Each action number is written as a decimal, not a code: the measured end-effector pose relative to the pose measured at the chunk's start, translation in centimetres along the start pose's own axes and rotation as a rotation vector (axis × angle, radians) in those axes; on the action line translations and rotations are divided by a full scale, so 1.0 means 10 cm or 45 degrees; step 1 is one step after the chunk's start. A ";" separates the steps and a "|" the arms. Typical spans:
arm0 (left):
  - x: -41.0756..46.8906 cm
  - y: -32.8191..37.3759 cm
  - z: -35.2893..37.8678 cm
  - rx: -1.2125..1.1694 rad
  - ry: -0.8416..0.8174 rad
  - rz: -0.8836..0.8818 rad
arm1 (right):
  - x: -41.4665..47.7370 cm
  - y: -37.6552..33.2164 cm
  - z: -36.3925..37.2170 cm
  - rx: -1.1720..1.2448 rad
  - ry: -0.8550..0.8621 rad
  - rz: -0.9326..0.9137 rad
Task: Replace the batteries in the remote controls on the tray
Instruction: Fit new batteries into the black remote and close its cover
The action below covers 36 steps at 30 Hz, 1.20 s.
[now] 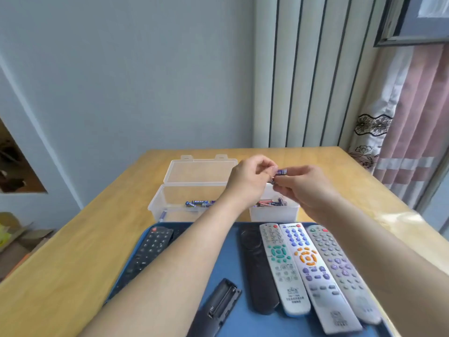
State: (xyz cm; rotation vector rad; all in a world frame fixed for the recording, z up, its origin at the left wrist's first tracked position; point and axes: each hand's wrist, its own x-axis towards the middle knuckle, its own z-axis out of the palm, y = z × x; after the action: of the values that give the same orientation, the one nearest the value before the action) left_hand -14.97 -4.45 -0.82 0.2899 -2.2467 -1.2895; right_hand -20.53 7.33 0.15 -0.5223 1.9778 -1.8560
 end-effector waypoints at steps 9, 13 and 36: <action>0.04 -0.32 -0.92 0.395 0.017 -0.246 | 0.23 -0.08 0.17 -1.068 -0.032 -0.499; -0.01 -0.52 -1.16 0.732 -0.219 -0.378 | 0.27 -0.19 0.54 -1.242 -0.293 -0.585; 0.03 -0.62 -1.18 0.803 -0.318 -0.366 | 0.43 -0.13 1.28 -2.053 -0.584 -0.723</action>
State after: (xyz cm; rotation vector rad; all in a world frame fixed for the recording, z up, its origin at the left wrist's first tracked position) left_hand -9.27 -16.53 -1.19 0.7335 -2.8704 -0.7307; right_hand -17.71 -5.91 0.62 -1.7912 2.6554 0.2193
